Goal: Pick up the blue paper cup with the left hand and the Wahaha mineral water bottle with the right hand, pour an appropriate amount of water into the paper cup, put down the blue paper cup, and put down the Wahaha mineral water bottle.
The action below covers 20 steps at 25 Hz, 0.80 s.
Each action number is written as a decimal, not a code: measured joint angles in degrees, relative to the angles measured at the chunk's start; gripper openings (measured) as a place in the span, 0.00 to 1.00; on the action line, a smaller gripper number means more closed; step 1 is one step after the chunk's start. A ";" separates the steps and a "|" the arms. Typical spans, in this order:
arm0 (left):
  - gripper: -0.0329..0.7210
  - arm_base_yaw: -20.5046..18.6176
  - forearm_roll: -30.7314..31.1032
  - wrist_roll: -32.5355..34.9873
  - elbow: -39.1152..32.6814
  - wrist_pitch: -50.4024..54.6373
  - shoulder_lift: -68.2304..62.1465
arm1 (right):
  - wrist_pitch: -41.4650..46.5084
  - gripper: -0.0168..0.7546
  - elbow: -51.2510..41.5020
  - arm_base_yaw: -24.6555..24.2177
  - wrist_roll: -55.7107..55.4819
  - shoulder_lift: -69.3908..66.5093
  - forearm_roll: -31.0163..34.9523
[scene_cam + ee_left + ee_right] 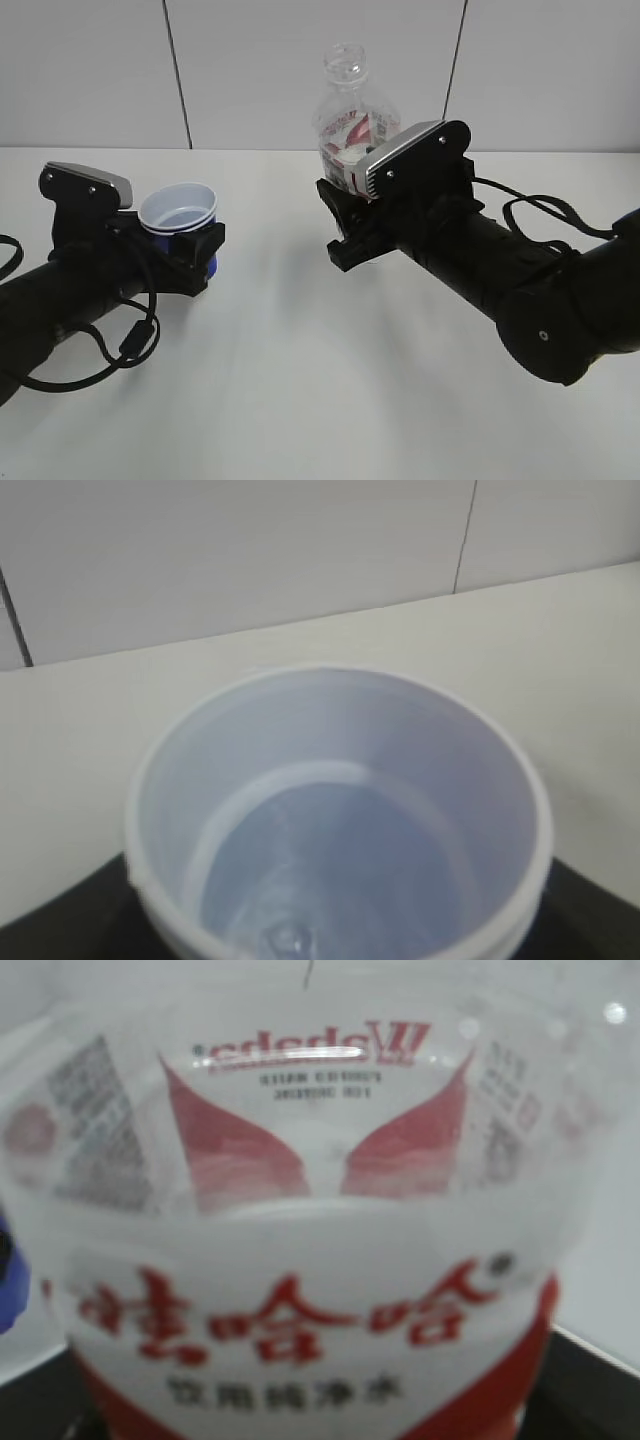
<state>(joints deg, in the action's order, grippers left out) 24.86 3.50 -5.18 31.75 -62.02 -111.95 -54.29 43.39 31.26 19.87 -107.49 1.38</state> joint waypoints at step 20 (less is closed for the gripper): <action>0.76 -1.72 -4.64 2.61 10.56 -2.38 -14.24 | 0.00 0.66 0.00 0.00 -1.49 0.00 -0.67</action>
<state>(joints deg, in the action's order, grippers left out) 23.14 -1.14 -2.57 42.31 -64.40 -126.20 -54.29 43.39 31.26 18.38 -107.49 0.71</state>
